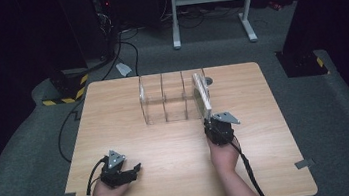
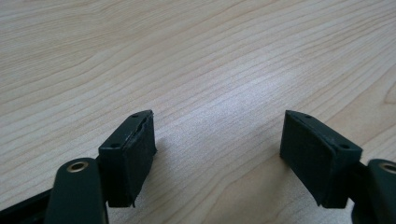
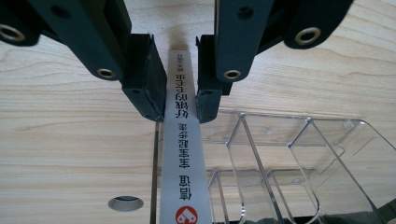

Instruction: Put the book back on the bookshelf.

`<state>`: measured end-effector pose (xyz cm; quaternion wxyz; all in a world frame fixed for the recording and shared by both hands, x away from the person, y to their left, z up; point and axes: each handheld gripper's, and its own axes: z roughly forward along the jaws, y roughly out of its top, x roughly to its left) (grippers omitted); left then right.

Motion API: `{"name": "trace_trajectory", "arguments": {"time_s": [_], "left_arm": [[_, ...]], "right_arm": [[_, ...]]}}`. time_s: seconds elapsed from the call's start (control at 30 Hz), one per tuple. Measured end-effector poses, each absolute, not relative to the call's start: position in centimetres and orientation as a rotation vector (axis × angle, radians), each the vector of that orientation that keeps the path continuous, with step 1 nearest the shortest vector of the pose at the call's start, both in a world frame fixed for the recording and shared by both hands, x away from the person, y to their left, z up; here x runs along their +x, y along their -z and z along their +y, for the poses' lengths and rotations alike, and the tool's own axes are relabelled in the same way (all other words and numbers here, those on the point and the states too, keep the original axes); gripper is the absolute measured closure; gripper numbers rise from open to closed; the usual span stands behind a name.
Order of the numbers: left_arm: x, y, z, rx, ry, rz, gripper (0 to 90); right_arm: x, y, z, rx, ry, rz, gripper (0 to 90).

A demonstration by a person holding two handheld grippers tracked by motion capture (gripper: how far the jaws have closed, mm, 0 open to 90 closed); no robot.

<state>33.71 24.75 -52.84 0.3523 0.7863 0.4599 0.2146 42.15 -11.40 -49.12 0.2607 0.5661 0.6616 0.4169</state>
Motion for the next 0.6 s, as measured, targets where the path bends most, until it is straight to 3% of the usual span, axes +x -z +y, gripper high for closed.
{"name": "trace_trajectory", "arguments": {"time_s": [0.43, 0.6], "left_arm": [[33.72, 52.84, 24.78, 2.037, -0.554, 1.186, 26.7], [33.73, 52.84, 24.79, 2.038, -0.552, 1.185, 26.8]], "right_arm": [[42.51, 49.08, -10.97, 1.57, -1.151, 1.772, 71.4], [42.33, 48.76, -11.41, 1.521, -1.183, 1.844, 56.8]]}}
